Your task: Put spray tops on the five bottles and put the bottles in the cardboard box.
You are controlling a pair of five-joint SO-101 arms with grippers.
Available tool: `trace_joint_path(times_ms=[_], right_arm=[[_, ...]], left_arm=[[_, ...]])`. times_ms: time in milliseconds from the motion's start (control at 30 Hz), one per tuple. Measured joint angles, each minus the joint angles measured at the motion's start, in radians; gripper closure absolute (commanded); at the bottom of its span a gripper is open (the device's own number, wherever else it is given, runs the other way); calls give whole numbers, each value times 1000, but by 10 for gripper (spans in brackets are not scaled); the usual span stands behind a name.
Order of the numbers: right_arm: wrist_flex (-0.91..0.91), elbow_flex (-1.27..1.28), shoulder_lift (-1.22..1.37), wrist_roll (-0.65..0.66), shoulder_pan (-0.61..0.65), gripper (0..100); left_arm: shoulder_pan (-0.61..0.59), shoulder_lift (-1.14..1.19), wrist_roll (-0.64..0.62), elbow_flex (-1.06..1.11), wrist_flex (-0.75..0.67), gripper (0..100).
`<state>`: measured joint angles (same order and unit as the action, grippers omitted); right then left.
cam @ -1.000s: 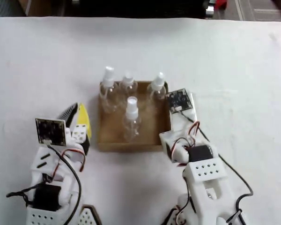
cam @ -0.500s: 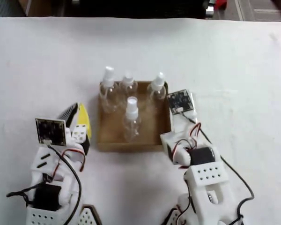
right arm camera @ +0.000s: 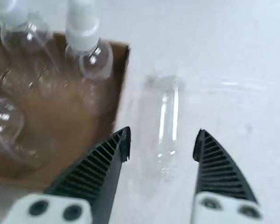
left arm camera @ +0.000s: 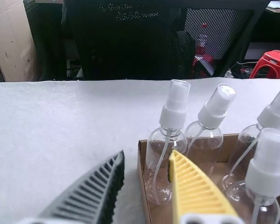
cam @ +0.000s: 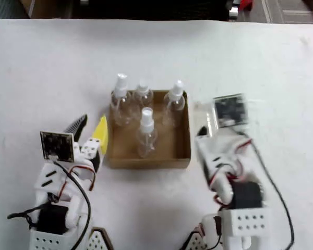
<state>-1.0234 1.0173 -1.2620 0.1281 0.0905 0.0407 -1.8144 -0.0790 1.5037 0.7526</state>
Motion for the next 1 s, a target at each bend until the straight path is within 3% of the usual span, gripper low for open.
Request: trace_joint_path(times_ms=[133,367,500,700,867,1000], right_arm=[[-26,-71,34,35,-146,787],[-130,-81,316,144,-169,878],[-161,-81,382,221,-193,912],[-227,-81,388,242,-226,779],[-196,-20,431,327,-157,831],[-89,14,503,275,-137,831]], left_arm=[[0,0,-28,-32,41,833],[41,-14,-32,-180,232,779],[80,-14,-35,-180,233,775],[118,-14,-35,-180,233,776],[120,-5,-35,-137,195,778],[118,-3,-35,-135,184,778]])
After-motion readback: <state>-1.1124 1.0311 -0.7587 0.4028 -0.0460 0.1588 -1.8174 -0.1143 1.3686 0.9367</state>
